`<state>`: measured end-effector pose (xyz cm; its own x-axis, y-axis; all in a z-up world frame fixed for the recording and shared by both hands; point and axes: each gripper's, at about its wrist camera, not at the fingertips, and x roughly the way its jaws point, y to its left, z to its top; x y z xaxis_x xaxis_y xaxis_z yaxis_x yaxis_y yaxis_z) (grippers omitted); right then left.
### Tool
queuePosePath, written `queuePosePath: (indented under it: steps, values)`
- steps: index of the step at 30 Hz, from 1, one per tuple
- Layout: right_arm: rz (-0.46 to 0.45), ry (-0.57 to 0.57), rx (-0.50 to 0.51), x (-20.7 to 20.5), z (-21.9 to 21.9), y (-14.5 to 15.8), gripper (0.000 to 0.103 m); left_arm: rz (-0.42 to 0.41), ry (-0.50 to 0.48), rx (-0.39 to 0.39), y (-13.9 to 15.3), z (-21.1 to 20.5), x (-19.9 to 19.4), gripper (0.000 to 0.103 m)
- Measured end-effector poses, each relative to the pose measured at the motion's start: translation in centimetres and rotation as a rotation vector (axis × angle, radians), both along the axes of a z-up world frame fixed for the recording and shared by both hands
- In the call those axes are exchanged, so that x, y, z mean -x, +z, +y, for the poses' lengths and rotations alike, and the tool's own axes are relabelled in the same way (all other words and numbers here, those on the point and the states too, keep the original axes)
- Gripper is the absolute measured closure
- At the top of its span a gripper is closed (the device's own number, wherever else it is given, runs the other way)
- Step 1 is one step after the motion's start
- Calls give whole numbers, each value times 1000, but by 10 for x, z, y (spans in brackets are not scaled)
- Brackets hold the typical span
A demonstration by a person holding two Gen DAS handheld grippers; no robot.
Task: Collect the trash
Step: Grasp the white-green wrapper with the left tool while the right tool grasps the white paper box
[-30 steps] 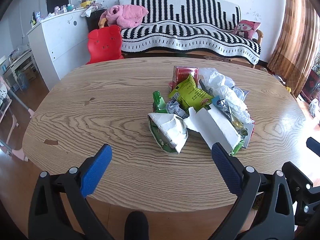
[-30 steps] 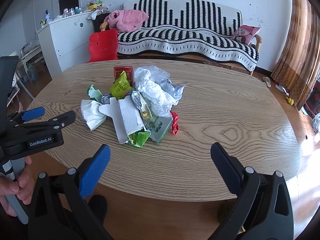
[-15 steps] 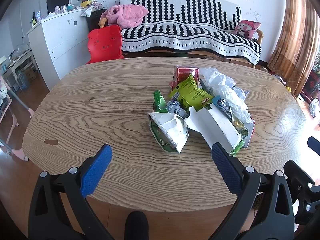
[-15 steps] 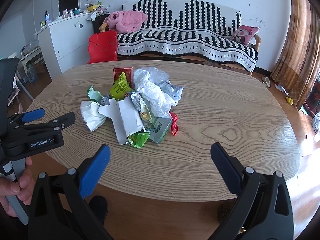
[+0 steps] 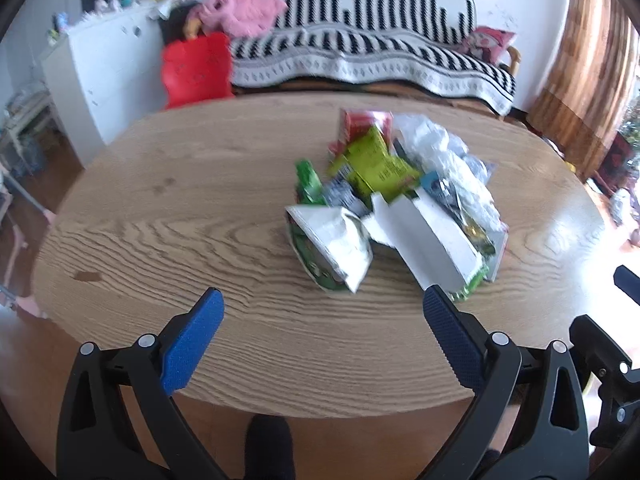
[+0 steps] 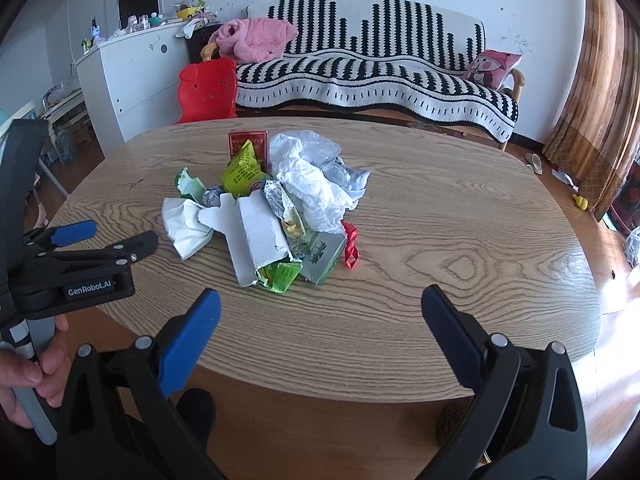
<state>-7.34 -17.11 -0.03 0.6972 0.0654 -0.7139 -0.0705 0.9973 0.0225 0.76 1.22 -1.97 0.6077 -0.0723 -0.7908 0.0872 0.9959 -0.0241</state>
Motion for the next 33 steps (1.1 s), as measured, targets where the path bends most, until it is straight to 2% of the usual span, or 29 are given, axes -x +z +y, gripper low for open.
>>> queuePosePath:
  steps: [4,11,12,14,15,17,19,24,28,31,33]
  values:
    - [15,13,8,-2,2,-3,6,83,19,62,-21,11,-20,6]
    - [30,32,19,-4,6,-6,6,118,71,52,-43,9,-58,8]
    - [32,34,23,-4,7,-7,6,119,72,48,-45,7,-63,15]
    - [38,38,30,-7,9,-9,6,130,56,61,-47,5,-72,37]
    - [43,41,34,-8,10,-11,6,140,49,72,-47,5,-73,60]
    - [54,47,38,-13,12,-16,6,150,66,84,-42,8,-70,63]
    - [75,68,33,-22,17,-22,6,134,64,84,-33,13,-64,85]
    - [106,130,11,-46,39,-36,6,59,55,88,-1,32,-41,86]
    - [106,162,72,-69,63,-46,8,21,68,88,13,47,-34,86]
    - [113,146,107,-89,70,-55,13,28,69,99,13,52,-35,86]
    - [127,139,119,-102,72,-63,19,38,63,108,13,52,-37,86]
